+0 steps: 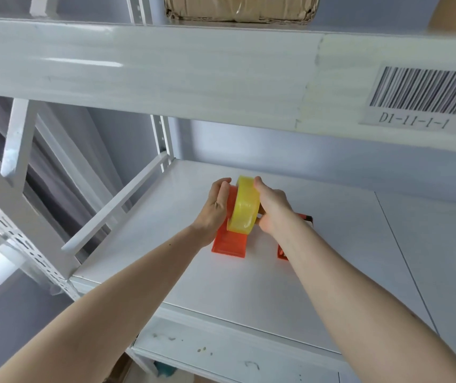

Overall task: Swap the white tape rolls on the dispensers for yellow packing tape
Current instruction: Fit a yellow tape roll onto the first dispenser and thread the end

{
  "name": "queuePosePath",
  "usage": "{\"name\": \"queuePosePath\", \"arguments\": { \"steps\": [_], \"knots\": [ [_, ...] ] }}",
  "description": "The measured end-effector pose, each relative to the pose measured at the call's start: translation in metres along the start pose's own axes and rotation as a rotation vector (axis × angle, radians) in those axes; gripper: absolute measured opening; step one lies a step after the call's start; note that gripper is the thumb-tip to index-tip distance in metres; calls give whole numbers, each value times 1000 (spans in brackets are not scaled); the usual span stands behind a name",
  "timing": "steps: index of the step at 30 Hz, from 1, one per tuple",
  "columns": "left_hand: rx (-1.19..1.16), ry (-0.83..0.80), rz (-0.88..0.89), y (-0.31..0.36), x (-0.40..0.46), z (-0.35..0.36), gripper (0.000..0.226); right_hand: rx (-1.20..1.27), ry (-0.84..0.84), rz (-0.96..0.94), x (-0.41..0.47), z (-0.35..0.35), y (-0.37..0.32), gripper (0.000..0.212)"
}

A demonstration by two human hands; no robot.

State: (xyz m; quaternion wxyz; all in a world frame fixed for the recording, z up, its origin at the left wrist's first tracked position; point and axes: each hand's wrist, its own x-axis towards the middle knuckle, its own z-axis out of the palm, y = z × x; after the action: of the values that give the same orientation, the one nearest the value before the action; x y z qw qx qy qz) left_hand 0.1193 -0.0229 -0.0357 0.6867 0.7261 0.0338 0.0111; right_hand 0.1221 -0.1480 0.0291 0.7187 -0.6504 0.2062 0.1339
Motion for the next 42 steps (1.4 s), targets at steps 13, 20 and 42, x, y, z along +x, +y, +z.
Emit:
{"name": "queuePosePath", "arguments": {
  "steps": [13,20,42],
  "knots": [
    [-90,-136,-99,-4,-10,-5,70,-143,-9,-95,-10,25,22,51],
    [-242,-200,-236,-15,-18,-6,48,-96,-55,-33,-10,26,46,44],
    [-29,-306,14,-8,-20,-21,42,-1011,-214,-1251,3,-34,85,20]
  ]
}}
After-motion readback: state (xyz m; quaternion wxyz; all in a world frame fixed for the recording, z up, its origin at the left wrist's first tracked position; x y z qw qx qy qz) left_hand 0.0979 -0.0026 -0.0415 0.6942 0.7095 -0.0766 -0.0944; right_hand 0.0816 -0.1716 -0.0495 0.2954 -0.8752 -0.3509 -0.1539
